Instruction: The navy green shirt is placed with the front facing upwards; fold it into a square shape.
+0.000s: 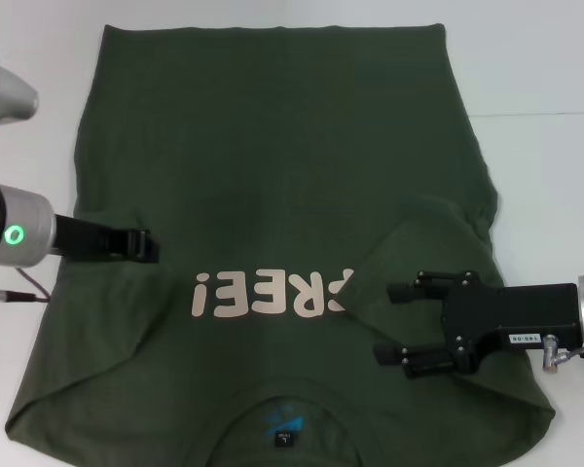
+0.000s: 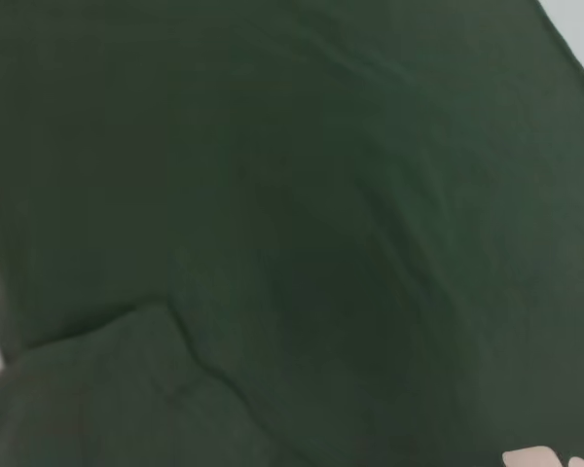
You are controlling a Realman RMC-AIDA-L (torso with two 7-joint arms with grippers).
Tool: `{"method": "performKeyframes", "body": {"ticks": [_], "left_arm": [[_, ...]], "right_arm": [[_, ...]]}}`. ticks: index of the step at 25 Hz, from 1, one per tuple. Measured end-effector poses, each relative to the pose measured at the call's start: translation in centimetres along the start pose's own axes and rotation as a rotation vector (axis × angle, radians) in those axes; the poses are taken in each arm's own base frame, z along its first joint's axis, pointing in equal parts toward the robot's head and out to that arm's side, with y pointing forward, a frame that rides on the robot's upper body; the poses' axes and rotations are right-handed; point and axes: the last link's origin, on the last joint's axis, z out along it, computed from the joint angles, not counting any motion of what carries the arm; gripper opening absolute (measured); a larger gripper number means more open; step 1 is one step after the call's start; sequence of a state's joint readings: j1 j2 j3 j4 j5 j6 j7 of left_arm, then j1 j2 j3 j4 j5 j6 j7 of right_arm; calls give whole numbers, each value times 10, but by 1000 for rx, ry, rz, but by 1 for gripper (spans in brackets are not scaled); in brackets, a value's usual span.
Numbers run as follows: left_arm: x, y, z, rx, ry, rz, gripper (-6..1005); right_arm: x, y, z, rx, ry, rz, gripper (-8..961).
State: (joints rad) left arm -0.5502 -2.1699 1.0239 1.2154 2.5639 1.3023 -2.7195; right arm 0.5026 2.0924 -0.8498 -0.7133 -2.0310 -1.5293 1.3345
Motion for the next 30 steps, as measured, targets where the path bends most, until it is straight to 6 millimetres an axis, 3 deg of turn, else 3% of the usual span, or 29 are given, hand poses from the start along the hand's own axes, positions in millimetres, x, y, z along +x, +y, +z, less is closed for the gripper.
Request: {"method": "performKeyframes", "body": {"ticks": [10,20,30], "left_arm": [[-3,2,10,-26,-1,-9,46],[0,-18,-7,-60,82,11,100],[-12,-23,-41,-469,421,102,296]], "right_arm": [[0,-1,0,4,2,-5,903],[-5,-10,-15,70,-53,4,906],[-20,-17,-53,168,-62,41,907]]}}
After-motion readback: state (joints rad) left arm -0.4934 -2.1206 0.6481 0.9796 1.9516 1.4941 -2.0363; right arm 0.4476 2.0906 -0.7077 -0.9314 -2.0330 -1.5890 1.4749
